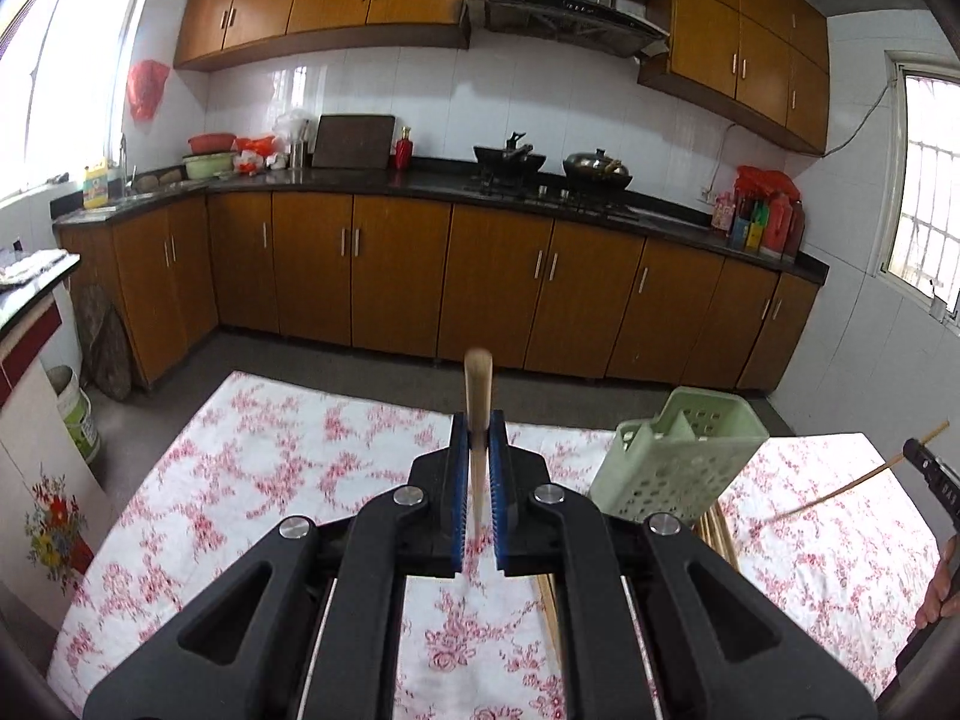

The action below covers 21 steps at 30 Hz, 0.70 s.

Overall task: Organize utensils
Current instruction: 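Lift the held chopsticks upright with both tools and carry them over the green holder, then lower the chopsticks into the green holder and open both tools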

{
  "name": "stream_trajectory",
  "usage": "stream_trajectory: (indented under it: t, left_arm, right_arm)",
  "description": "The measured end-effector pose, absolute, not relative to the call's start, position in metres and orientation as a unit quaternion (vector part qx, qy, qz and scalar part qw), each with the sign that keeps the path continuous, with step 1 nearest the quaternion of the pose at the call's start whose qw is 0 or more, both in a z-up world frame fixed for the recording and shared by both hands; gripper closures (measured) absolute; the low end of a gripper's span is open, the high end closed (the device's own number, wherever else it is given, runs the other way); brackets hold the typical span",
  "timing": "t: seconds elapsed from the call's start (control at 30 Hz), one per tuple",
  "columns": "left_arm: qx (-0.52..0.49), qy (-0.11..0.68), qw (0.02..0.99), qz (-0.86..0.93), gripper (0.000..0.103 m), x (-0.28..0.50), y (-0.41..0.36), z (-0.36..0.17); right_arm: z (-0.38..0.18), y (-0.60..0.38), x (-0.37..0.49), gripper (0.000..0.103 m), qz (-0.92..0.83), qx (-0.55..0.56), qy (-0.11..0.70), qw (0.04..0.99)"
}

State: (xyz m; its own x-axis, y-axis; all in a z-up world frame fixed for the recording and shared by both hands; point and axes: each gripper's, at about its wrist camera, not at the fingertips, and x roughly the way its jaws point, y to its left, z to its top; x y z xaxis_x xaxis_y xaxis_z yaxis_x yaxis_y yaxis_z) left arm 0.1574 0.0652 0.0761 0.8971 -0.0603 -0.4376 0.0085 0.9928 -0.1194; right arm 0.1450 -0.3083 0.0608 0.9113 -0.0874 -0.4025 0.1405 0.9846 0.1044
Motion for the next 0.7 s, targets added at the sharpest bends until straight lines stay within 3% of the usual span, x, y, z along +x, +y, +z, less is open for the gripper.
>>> stream_trajectory:
  t: [0.47, 0.7]
  left_arm:
    - [-0.081, 0.101, 0.99, -0.051, 0.096, 0.157, 0.034, 0.185]
    - [-0.096, 0.074, 0.99, -0.07, 0.096, 0.172, -0.001, 0.186]
  right_arm:
    - [0.187, -0.287, 0.146, 0.095, 0.03, 0.113, 0.078, 0.99]
    - [0.182, -0.262, 0.166, 0.095, 0.063, 0.105, 0.083, 0.989]
